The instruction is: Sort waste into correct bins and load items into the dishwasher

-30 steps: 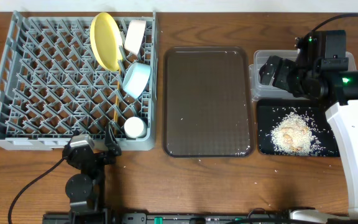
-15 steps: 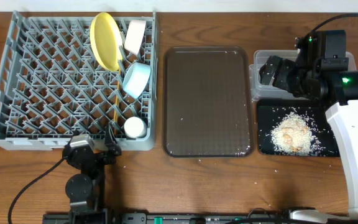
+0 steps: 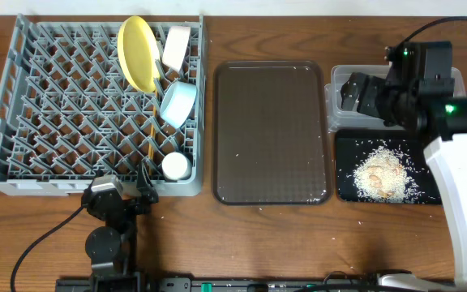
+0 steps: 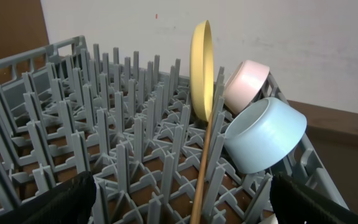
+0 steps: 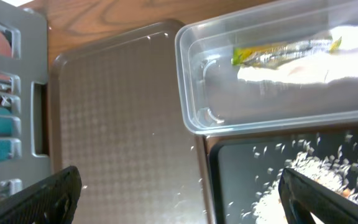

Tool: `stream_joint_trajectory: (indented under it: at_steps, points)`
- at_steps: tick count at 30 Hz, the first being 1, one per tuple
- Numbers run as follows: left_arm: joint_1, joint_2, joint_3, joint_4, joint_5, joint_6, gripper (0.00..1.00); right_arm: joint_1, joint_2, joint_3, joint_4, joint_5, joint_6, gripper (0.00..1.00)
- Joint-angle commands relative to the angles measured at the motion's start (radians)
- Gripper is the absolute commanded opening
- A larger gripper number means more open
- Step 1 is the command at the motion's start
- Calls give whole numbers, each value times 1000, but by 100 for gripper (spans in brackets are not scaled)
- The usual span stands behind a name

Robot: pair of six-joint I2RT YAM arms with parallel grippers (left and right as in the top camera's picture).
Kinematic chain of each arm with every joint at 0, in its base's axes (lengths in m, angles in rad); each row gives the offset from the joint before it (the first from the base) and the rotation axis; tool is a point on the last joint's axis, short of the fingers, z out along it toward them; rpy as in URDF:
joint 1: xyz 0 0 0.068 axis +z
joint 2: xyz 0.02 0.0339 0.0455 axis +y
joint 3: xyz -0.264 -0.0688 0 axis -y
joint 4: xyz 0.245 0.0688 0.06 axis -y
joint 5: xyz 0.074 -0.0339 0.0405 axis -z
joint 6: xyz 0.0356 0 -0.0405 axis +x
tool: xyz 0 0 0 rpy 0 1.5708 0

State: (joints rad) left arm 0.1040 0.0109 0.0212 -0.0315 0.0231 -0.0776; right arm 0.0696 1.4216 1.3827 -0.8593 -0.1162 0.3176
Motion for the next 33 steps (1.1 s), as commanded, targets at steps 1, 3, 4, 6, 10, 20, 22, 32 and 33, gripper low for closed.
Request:
stream_joint_trajectory:
  at_steps: [1,3,4,6,10,20,22,32,33]
  points:
    - [5,-6,-17,-39,-9,6,89,13,-123,-102,88,22,-159,99]
    - [5,-6,-17,-39,-9,6,89,13,-211,-202,183,22,-202,99]
    - [5,-6,-17,-39,-9,6,90,13,-257,-257,229,22,-214,99]
    - [5,-6,-17,-39,-9,6,90,12,-353,-377,329,23,-247,99]
    - [5,-6,-17,-39,-9,6,89,12,-560,-645,562,23,-315,99]
    - [5,-6,-17,-39,-9,6,90,12,-1066,-1183,868,24,-334,99]
    - [5,-6,-17,-39,-9,6,89,12,-1144,-1234,867,31,-334,99]
    - [5,-6,-17,-39,-9,6,90,12,-1339,-1334,867,31,-334,99]
    - [5,-6,-17,-39,-9,6,90,12,-1345,-1338,867,31,-334,99]
